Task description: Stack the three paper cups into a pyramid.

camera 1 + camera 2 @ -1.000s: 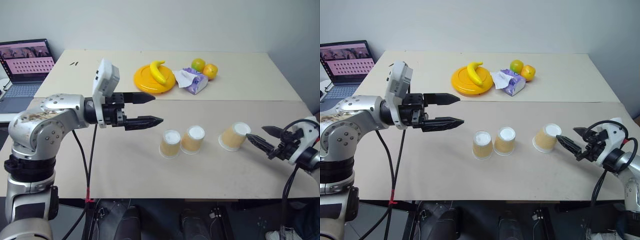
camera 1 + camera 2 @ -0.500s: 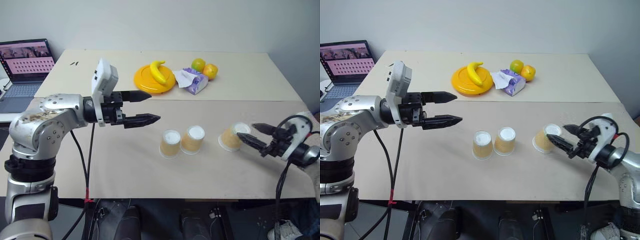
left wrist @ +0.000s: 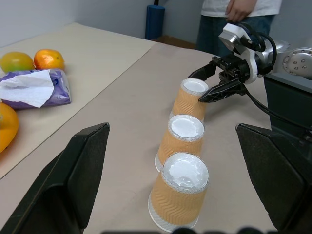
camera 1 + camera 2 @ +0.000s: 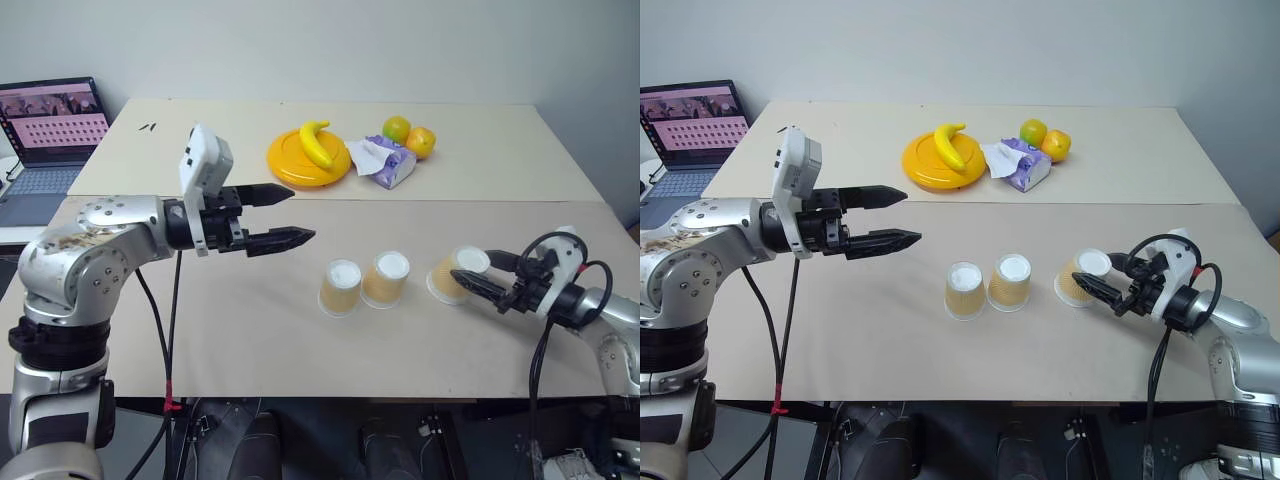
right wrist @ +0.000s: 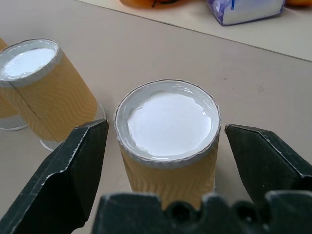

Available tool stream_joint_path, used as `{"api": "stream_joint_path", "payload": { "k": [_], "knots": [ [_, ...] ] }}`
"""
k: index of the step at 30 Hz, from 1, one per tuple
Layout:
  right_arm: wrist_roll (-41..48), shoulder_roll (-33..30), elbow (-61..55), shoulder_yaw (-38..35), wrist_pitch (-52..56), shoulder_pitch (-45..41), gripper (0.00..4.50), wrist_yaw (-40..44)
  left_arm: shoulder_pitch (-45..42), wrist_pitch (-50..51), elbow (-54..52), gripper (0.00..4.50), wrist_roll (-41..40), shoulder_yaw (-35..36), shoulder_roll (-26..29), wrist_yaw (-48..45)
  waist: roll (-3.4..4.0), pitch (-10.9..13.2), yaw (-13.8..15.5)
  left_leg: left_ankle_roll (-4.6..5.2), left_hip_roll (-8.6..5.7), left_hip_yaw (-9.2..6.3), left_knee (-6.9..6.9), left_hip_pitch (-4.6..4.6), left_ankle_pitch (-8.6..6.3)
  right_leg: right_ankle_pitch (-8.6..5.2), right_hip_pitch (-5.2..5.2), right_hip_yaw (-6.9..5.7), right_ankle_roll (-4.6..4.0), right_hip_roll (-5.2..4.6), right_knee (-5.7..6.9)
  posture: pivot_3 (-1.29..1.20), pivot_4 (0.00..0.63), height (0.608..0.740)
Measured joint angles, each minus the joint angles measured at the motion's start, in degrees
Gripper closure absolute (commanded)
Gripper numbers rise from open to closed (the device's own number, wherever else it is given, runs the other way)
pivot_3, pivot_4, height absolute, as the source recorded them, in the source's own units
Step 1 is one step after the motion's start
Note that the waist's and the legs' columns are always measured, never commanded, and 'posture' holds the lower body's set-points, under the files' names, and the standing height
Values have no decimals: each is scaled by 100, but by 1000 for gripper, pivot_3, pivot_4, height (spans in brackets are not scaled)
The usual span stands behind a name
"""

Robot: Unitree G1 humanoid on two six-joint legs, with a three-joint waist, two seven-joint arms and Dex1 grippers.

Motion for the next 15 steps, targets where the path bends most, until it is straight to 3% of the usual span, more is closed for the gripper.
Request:
{"api": "stream_joint_path", "payload": {
  "k": [6,15],
  "knots": [
    [-99,43,204,159,-92,-194,1706,54,65,0,-103,0,0,14,0,77,0,0,-4,0,0,-1,1,0,0,0,0,-1,0,0,2,0,150,732],
    [-170,-210,132,206,222,-630,1706,109,361,-13,-207,0,-1,100,7,149,3,2,-29,0,0,2,1,0,0,1,-2,2,-1,0,2,0,150,732]
  ]
}}
